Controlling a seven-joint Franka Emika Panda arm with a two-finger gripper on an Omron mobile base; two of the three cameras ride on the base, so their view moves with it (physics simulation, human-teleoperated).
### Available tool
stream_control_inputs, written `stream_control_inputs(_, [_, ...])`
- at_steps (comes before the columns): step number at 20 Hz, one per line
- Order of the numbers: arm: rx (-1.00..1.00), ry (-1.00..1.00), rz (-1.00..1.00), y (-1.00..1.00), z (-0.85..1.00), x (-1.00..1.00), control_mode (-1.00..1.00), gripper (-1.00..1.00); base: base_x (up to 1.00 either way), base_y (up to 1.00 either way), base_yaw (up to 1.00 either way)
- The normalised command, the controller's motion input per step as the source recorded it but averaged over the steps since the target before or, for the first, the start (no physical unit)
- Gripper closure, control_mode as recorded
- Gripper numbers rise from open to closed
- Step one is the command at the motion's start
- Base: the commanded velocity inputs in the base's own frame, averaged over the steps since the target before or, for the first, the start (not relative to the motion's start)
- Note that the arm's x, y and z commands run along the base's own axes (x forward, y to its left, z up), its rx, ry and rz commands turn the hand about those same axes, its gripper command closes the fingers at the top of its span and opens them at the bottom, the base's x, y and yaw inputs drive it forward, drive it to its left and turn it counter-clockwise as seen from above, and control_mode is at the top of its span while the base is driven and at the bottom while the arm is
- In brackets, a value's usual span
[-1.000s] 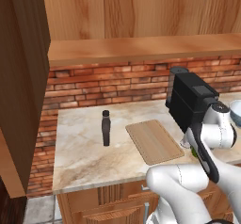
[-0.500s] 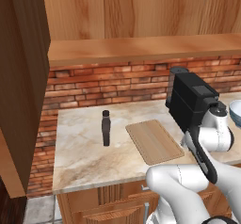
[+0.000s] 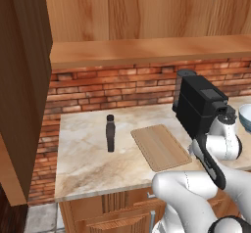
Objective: Open the cabinet. Place the bowl and condiment on the counter. Then place the lime and garlic on the cutting board.
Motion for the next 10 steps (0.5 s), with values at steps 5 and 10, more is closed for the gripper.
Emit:
stream_control_inputs(5, [0.0,0.0,0.01,-0.04,-0.11,0.11,-1.0,-1.0,0.0,0.0,0.0])
stream_control_inputs(10, [0.0,0.0,0.04,0.0,-0.08,0.24,-1.0,1.0,0.0,0.0,0.0])
